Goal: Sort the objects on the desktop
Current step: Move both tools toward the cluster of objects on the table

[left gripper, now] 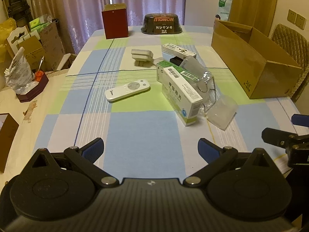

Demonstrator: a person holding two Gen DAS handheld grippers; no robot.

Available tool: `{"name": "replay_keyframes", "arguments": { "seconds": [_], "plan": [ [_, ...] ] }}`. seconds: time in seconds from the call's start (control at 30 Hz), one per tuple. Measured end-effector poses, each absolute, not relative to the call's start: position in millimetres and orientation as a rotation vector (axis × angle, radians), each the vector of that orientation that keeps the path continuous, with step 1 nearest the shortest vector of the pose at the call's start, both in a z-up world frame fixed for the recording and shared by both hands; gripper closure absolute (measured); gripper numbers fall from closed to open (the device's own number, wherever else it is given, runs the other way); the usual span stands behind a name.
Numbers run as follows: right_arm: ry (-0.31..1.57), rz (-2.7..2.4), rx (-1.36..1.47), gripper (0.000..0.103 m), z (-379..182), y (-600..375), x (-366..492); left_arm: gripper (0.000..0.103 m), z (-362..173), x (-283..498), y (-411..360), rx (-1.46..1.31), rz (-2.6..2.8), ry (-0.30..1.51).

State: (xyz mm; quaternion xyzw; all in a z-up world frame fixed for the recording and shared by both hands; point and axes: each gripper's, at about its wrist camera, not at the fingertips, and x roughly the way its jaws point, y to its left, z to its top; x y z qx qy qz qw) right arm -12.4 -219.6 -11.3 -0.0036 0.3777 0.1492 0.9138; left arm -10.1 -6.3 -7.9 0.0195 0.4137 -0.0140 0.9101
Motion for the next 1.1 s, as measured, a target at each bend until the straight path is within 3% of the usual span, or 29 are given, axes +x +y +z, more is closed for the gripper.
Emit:
{"name": "replay_keyframes", "arguments": {
  "seconds": [0.73, 1.1],
  "plan": [
    [0.712, 0.286, 0.020, 0.000, 4, -224, -9, 0.001, -11, -9, -11, 0.066, -0.025, 0.859],
    [0.774, 0.282, -0.031, 0.000, -2, -220, 0, 0.001, -11, -6, -12, 0.062, -0.033, 0.856]
  ]
}}
